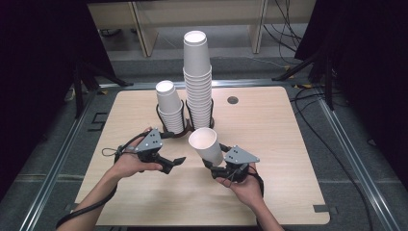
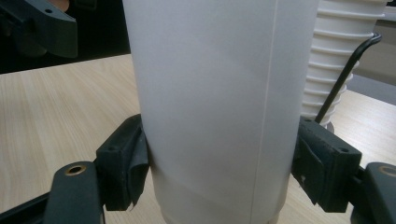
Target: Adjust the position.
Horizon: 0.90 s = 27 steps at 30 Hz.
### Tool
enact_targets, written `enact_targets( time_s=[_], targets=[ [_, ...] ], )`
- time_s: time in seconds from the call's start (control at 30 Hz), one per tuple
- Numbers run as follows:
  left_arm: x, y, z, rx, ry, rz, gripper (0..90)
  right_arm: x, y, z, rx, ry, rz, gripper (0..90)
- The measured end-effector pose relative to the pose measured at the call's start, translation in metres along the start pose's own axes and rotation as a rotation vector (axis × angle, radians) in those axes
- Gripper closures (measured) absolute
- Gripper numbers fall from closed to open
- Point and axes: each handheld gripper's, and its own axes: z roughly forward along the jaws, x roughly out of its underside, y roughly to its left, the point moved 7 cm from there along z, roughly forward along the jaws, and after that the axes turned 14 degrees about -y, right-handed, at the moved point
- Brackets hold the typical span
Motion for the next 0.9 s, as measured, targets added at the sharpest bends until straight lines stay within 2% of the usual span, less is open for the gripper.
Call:
enact_targets(
  time_s=[0.03,0.07,0.1,0.17,0.23,0.27,0.3,0.33,0.37,0.47,0.5,0.53,0.63,0.67,0.7,0.73,0.8,0.83,0.9],
  targets=[
    [0.001,-0.002,0.000,-0.008,-0.010,-0.023,4.5,0.000,0.002,0.001,-0.009,0.006,0.010,26.6],
    [0.002,-0.003,0.000,-0.013,-0.024,-0.045,4.5,0.000,0.003,0.004,-0.022,-0.015,0.003,26.5],
    [0.002,-0.005,0.000,-0.013,-0.036,-0.068,4.4,0.001,0.004,0.003,-0.012,0.005,0.001,26.5],
    [0.003,-0.009,0.001,-0.016,-0.074,-0.137,4.3,0.002,0.007,0.007,-0.016,0.001,0.000,26.6],
    [0.004,-0.011,0.001,-0.032,-0.084,-0.171,3.6,0.003,0.011,0.010,-0.029,-0.004,0.007,26.5],
    [0.005,-0.012,0.001,-0.037,-0.093,-0.195,3.5,0.003,0.012,0.013,-0.029,-0.012,-0.012,26.5],
    [0.005,-0.013,0.002,-0.040,-0.109,-0.221,3.2,0.003,0.014,0.014,-0.017,-0.007,0.003,26.5],
    [0.006,-0.014,0.003,-0.038,-0.123,-0.239,3.0,0.003,0.017,0.016,-0.034,-0.009,0.006,26.5],
    [0.006,-0.014,0.002,-0.054,-0.113,-0.244,2.6,0.003,0.018,0.018,-0.032,-0.007,-0.003,26.5],
    [0.007,-0.017,0.005,-0.048,-0.136,-0.272,1.3,0.003,0.023,0.023,-0.042,-0.004,0.000,26.4],
    [0.008,-0.017,0.005,-0.056,-0.117,-0.271,1.2,0.003,0.026,0.026,-0.058,-0.027,0.015,26.4],
    [0.009,-0.017,0.007,-0.052,-0.118,-0.278,0.7,0.003,0.025,0.025,-0.048,-0.009,-0.004,26.4],
    [0.012,-0.015,0.011,-0.054,-0.134,-0.300,0.0,0.005,0.029,0.028,-0.056,-0.012,0.001,26.4],
    [0.012,-0.014,0.011,-0.060,-0.125,-0.299,0.0,0.005,0.030,0.029,-0.053,-0.010,-0.001,26.4],
    [0.012,-0.015,0.013,-0.058,-0.143,-0.309,0.0,0.006,0.032,0.031,-0.074,-0.022,0.012,26.4],
    [0.012,-0.015,0.013,-0.060,-0.126,-0.299,0.0,0.006,0.033,0.031,-0.071,-0.019,0.015,26.3],
    [0.012,-0.015,0.016,-0.066,-0.129,-0.301,0.0,0.007,0.034,0.032,-0.074,-0.017,0.016,26.3],
    [0.012,-0.015,0.017,-0.064,-0.132,-0.302,0.0,0.007,0.033,0.032,-0.063,-0.013,0.006,26.3],
    [0.010,-0.014,0.021,-0.061,-0.156,-0.313,0.0,0.007,0.034,0.032,-0.072,-0.007,0.011,26.3]
  ],
)
